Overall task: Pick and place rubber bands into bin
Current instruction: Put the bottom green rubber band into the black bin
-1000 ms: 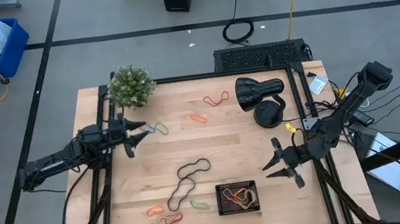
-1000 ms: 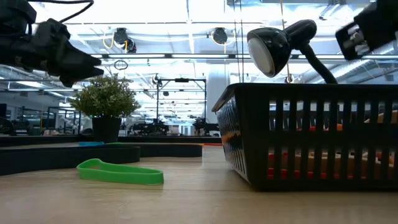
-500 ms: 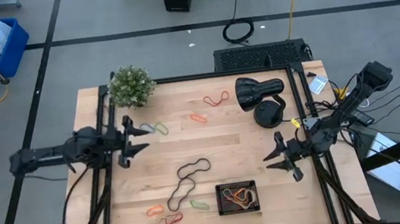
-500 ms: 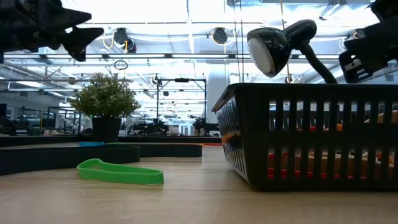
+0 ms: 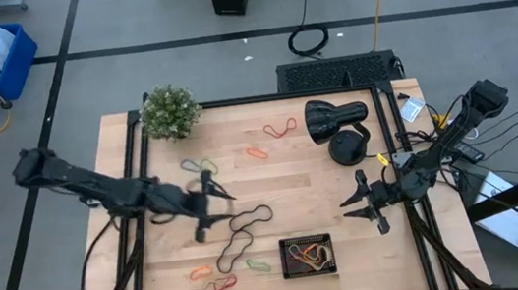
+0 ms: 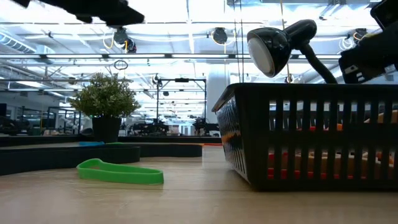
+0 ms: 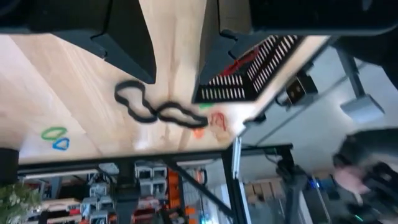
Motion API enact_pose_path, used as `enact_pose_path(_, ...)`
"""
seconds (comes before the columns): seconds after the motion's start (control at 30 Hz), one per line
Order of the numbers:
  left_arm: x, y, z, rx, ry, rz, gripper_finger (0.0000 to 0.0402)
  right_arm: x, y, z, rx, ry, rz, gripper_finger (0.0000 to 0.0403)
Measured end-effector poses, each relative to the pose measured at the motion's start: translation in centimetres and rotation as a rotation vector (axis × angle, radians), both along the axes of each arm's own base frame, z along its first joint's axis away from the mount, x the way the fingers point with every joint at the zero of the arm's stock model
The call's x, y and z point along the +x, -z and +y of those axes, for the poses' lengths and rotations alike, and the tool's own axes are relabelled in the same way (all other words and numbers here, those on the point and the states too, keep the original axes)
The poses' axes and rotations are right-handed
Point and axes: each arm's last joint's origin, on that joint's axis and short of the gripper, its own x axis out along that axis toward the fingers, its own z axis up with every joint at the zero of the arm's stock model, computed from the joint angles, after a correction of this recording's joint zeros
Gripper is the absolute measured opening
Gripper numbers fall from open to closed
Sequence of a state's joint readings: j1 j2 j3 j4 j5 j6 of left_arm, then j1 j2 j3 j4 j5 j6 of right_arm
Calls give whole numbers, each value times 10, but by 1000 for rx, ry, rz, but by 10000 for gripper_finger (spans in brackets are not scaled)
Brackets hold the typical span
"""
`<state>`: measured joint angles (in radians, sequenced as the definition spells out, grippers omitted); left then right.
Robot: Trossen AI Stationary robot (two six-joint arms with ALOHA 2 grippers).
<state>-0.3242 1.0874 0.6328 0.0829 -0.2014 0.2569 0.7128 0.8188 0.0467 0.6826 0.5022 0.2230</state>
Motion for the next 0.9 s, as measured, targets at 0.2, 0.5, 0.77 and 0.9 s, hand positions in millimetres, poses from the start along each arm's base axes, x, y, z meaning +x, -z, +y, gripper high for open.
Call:
enact_pose_path(0.2,39,15,-35,60,-2,197,216,-1,4,0,-13,3,39,120)
enact_pose_path(0.5,65,38,-87,-19,94,332,216,-1,9,-1,-45,3,77,117)
enact_pose_path(0.77,79,65,-112,11,133,415,216,-1,9,-1,-45,3,77,121)
enact_pose_path(0.9,83,80,-113,-6,113,466,216,-1,9,-1,-42,4,78,118)
